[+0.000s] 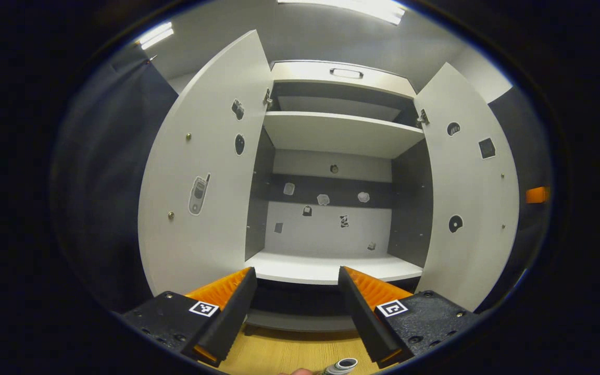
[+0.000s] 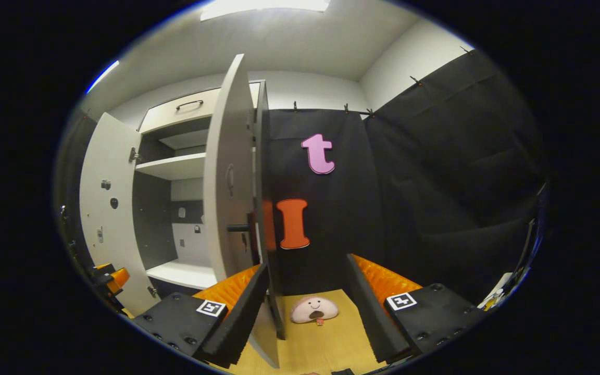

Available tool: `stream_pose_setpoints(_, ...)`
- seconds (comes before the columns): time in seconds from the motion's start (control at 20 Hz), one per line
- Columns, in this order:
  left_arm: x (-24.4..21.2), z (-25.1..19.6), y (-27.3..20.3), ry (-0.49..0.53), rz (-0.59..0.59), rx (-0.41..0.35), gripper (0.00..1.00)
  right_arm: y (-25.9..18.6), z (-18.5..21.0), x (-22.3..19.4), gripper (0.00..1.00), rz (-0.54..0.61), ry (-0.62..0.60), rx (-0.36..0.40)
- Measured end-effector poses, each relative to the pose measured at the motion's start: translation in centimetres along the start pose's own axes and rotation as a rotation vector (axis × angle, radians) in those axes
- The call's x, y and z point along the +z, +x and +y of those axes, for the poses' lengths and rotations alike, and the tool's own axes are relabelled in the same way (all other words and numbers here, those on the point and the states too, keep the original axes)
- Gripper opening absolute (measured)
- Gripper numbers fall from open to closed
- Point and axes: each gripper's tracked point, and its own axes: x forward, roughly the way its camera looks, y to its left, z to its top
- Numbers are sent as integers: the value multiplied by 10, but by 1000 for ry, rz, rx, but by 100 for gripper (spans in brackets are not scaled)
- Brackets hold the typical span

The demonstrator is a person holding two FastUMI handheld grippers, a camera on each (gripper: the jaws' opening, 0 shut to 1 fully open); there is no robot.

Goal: Grasp the bottle in the cabinet with the left hand and place it on the coaster, then close the right door with the right hand and the left door with the left hand.

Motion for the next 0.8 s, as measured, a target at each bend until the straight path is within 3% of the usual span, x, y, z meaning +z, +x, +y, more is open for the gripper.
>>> stream_pose_setpoints(0.05,1,0,-1,-1,-2,-6,95,9,-4,1,88,-1,3,-10)
stream_pose_setpoints(0.1,0,0,-1,2,0,-7,92,19,-4,2,98,-1,9,-9)
stream_pose_setpoints(0.35,-10,5,-4,-4,24,-4,95,42,18,-6,98,20,15,33)
stream_pose_setpoints(0.4,-14,8,-6,-12,34,1,95,44,22,-9,88,23,9,32)
stream_pose_setpoints(0.45,-15,11,-7,-21,37,7,95,43,21,-8,87,11,-1,26)
stream_pose_setpoints(0.5,-15,12,-8,-27,36,9,95,43,23,-7,94,3,-12,19)
stream_pose_setpoints(0.55,-15,15,-8,-28,35,14,95,42,24,-5,94,-3,-22,17)
stream_pose_setpoints(0.6,-14,18,-9,-24,33,21,95,42,29,-5,86,-4,-40,19)
stream_pose_setpoints(0.65,-13,20,-10,-20,30,27,95,41,33,-5,94,-9,-64,22)
stream_pose_setpoints(0.8,-10,26,-11,-14,20,38,95,38,37,-1,95,-22,-118,-2)
